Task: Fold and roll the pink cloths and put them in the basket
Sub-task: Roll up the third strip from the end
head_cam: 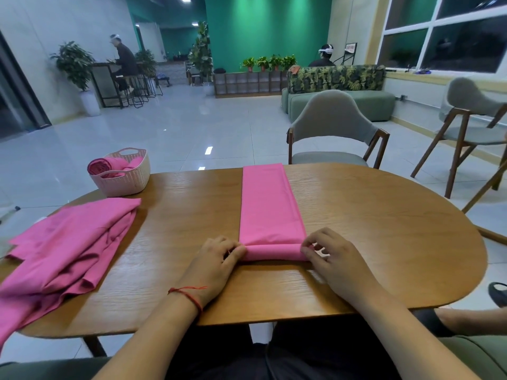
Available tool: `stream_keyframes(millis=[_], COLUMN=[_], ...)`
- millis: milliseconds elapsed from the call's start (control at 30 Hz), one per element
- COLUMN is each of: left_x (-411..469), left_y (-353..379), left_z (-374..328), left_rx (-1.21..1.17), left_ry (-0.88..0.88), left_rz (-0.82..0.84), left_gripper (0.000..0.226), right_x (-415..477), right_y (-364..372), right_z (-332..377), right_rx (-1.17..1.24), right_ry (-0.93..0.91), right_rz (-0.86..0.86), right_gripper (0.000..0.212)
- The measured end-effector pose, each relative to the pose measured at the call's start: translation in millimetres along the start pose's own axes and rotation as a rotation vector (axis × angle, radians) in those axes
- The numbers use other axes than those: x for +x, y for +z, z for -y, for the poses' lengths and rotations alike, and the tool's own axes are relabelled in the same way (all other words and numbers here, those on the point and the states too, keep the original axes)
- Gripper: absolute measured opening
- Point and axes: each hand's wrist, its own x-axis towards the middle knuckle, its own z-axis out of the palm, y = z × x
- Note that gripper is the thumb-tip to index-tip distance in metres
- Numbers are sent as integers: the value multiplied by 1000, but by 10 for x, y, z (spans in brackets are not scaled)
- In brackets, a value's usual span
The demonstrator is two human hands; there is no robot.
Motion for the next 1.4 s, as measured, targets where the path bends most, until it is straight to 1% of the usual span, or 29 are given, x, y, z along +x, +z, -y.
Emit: stream_keyframes(millis=[100, 167, 200, 233, 267, 367, 467, 533, 567, 633, 700, 767, 867, 967, 1067, 1167, 1233, 1300, 1333, 1367, 1400], left_x=[53, 82, 89, 86, 82, 59, 1, -49, -75, -90, -59, -7, 63, 118, 202, 319, 410, 500, 543, 580, 601], left_y=[23, 50, 66, 75, 80, 82, 50, 29, 15, -3, -3, 12, 20, 2, 9, 24, 32, 35, 43, 50, 64], left_z=[-38, -61, -74, -88, -99, -139, -179, -161, -143, -98, -54, -29, 5, 27, 35, 47, 27, -21, -43, -67, -91], left_rx=[-45, -27, -18, -23, -38, -39, -3, 69, 124, 204, 214, 179, 91, 15, -9, -18, -11, 7, 9, 13, 5], left_ry=[-60, -58, -47, -32, -4, 120, 178, 210, 221, 225, 204, 176, 110, 21, -26, -85, -133, -158, -164, -174, -178], left_rz=[-67, -110, -131, -151, -165, -149, -149, -138, -122, -96, -74, -44, -12, -17, 3, -1, 3, -5, -4, -6, -27], left_gripper=[22, 19, 15, 10, 10, 26, 30, 25, 27, 37, 41, 39, 37, 29, 24, 27, 30, 39, 41, 37, 28], right_x=[1, 12, 14, 12, 7, 13, 40, 58, 70, 103, 149, 198, 275, 373, 498, 621, 679, 719, 731, 738, 738], right_y=[5, 7, 9, 12, 20, 30, 42, 53, 54, 38, 14, -7, -15, 14, 49, 53, 53, 64, 73, 82, 92], right_z=[10, 7, -3, -15, -28, -53, -56, -70, -73, -66, -57, -65, -87, -115, -154, -166, -160, -147, -144, -142, -136], right_rx=[0, 33, 31, 13, -14, -44, -17, -3, 1, -1, 12, 11, -27, -16, -32, -94, -98, -89, -105, -131, -155], right_ry=[-3, 4, 4, 0, -6, 5, 51, 81, 90, 112, 155, 182, 172, 230, 313, 352, 387, 428, 437, 440, 436], right_rz=[-1, -17, -14, -6, 7, 26, 27, 39, 44, 50, 51, 67, 84, 108, 149, 187, 176, 148, 141, 136, 124], right_gripper=[12, 8, 9, 13, 19, 24, 23, 25, 26, 25, 19, 21, 22, 22, 30, 36, 34, 32, 31, 31, 30])
